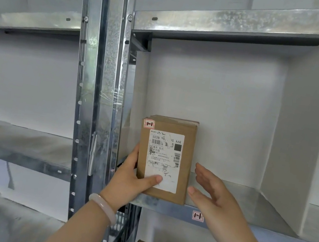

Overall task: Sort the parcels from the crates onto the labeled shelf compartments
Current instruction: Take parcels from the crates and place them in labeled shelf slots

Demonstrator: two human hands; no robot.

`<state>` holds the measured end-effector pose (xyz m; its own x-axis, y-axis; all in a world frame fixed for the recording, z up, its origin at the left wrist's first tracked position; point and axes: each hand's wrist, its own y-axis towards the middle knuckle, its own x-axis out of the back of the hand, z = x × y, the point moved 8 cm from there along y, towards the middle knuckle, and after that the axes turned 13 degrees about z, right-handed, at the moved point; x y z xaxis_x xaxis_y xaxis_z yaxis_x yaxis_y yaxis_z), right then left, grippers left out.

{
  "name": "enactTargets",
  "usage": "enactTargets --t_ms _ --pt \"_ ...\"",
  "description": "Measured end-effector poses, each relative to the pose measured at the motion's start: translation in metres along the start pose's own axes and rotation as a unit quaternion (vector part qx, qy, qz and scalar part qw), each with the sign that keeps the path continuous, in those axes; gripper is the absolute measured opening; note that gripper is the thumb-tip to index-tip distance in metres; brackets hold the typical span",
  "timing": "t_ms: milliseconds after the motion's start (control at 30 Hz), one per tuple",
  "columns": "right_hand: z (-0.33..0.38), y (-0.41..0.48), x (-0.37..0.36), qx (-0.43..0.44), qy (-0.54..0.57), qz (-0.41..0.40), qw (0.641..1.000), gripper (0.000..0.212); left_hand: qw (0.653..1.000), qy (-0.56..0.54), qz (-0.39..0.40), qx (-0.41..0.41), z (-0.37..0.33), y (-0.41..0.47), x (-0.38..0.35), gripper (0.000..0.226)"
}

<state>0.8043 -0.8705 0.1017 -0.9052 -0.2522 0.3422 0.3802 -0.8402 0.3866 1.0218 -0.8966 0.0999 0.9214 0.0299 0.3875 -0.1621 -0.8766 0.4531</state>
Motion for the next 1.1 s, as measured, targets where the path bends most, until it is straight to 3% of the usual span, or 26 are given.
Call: enactTargets --t_ms 533,667,800,933,1100 --pt "0.008 -0.011 -0.006 0.026 -0.054 0.045 0.997 0.054 0.999 0.038 -0.018 0.006 -0.002 0.003 0.000 0.091" --pt "0.012 -0.024 -0.007 0.081 -0.152 0.047 0.984 0.055 0.992 0.109 -0.069 0.007 -0.007 -0.030 0.000 0.095" --pt "0.007 -0.043 -0.023 0.136 -0.257 0.114 0.950 0.056 0.957 0.264 -0.117 0.024 -0.014 -0.080 -0.012 0.082" --pt "-0.007 -0.060 -0.044 0.166 -0.320 0.205 0.910 0.069 0.890 0.434 -0.133 0.044 -0.025 -0.123 -0.035 0.075" --pt "-0.038 -0.090 -0.054 0.170 -0.355 0.289 0.873 0.083 0.825 0.523 -0.174 0.127 -0.047 -0.184 -0.074 0.069"
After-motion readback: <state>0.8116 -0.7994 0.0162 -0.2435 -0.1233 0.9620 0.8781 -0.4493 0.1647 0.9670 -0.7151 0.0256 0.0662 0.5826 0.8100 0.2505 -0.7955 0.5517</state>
